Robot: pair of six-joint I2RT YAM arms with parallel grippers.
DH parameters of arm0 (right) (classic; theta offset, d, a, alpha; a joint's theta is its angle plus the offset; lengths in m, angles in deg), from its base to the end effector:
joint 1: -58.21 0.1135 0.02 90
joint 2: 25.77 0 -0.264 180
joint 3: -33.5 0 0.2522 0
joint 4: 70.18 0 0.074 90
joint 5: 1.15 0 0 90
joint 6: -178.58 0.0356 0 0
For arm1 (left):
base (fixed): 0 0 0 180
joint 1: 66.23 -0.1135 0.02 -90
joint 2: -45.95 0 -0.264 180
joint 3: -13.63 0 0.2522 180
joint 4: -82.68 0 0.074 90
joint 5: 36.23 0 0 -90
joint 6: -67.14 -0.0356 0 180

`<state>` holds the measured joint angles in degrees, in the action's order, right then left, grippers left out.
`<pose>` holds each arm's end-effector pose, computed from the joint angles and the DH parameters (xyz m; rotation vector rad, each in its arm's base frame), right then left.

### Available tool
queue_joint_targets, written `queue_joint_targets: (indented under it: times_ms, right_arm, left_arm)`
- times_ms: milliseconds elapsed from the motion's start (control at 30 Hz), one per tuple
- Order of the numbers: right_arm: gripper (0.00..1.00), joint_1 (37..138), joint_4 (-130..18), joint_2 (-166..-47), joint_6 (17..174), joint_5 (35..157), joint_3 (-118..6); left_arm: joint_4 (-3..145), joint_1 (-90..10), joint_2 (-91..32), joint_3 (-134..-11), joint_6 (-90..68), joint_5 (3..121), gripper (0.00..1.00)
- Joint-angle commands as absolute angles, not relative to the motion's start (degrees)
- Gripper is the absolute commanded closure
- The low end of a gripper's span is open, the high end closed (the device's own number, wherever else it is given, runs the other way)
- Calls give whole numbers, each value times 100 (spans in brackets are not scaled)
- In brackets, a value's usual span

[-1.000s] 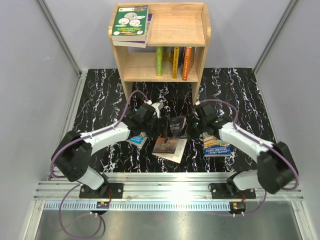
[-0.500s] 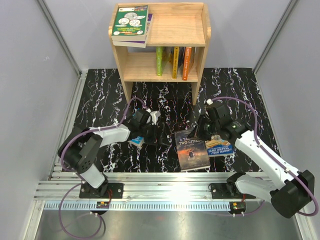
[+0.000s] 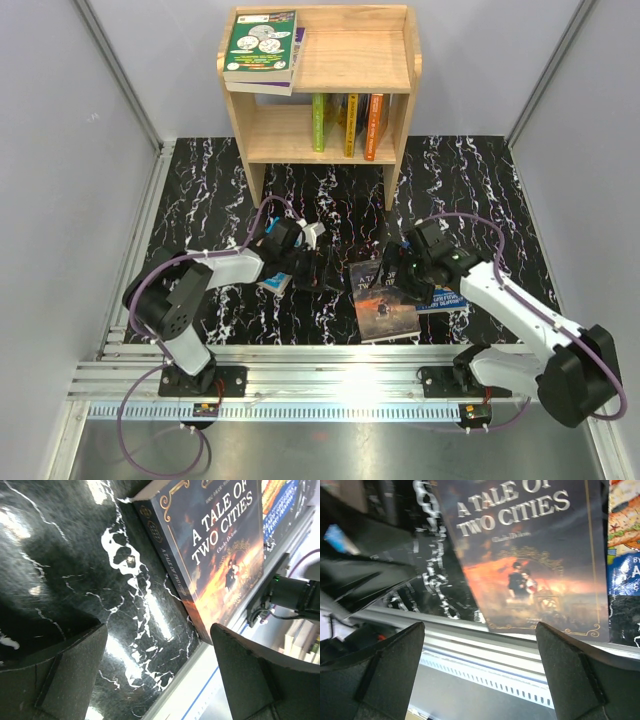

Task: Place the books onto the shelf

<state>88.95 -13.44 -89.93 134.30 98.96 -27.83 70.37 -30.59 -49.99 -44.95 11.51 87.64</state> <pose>0.1791 0.1138 0.2446 0.2936 2.7424 0.6556 0.2443 -0.1996 0.1441 0.3237 2.6308 -1.2119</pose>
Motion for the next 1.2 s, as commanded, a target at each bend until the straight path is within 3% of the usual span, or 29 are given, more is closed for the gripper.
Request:
queue_joint_targets:
  times_ms: [0,133,333,667,967,1167]
  right_arm:
    - [0,8915,-1774,-9396,13517,9808,-2588]
    - [0,8915,-2170,-9941,13438,9774,-2517]
    - [0,8792,-1380,-10452,13078,8781,-2939]
    - [0,8177,-1599,-11172,12901,9044,-2649]
    - [0,8194,-1019,-10541,13209,8921,-2289]
    - [0,8194,-983,-10899,13104,8867,-2368]
  left_arm:
    - [6726,-3028,-5318,-4276,1186,8822,9]
    - [6743,-2932,-5389,-4232,1300,8910,9]
    - [6620,-2528,-5205,-4363,1581,8717,8]
    - [6225,-2299,-4958,-4574,1810,8489,8]
    - [6189,-2281,-5266,-4838,1959,8374,8]
    - [6013,-2290,-5442,-5233,1994,8286,8]
